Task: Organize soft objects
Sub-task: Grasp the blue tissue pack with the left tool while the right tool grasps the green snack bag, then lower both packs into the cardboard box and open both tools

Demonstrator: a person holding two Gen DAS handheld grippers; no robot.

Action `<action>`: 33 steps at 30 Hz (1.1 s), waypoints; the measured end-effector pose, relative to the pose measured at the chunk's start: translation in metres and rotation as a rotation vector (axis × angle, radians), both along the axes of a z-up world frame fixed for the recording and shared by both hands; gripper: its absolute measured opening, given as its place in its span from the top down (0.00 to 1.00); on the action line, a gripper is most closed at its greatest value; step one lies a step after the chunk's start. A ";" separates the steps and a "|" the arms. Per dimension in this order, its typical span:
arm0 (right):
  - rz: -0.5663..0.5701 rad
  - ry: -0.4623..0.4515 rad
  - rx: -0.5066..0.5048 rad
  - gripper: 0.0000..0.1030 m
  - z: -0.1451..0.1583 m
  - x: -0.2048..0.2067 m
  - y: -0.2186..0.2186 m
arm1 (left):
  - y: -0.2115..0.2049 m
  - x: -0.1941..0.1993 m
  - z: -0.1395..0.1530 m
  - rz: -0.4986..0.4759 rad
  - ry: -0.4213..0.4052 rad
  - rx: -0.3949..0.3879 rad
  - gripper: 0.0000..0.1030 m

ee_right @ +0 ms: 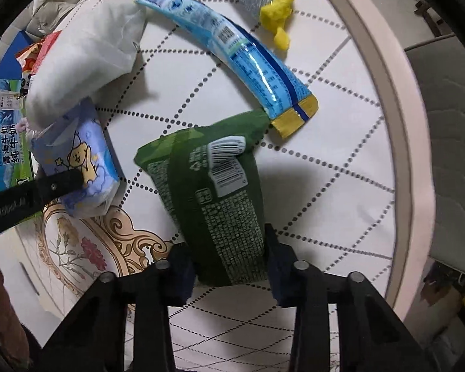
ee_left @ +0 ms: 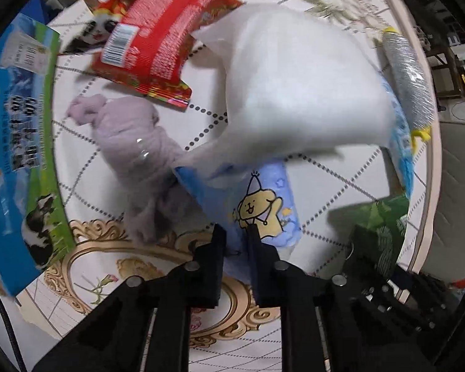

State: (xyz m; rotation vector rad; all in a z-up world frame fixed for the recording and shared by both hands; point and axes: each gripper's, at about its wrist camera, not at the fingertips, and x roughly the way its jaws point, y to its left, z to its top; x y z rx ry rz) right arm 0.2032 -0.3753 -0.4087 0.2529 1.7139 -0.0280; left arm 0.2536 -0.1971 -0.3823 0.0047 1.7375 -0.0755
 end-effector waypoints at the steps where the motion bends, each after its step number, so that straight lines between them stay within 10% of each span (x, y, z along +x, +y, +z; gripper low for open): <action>1: -0.001 -0.006 0.001 0.63 0.005 0.010 0.007 | 0.000 -0.006 0.009 -0.009 -0.022 0.000 0.91; 10: 0.028 -0.139 0.055 0.65 0.100 -0.001 0.029 | 0.032 -0.040 0.111 -0.032 -0.162 -0.099 0.92; 20: 0.156 -0.296 0.131 0.65 0.199 0.028 0.175 | 0.194 0.005 0.212 0.053 -0.331 -0.125 0.92; 26: 0.229 -0.288 0.171 0.65 0.192 0.081 0.307 | 0.321 0.043 0.189 0.129 -0.309 -0.050 0.92; 33: 0.269 -0.204 0.117 0.65 0.116 0.148 0.424 | 0.405 0.086 0.119 0.210 -0.185 -0.114 0.92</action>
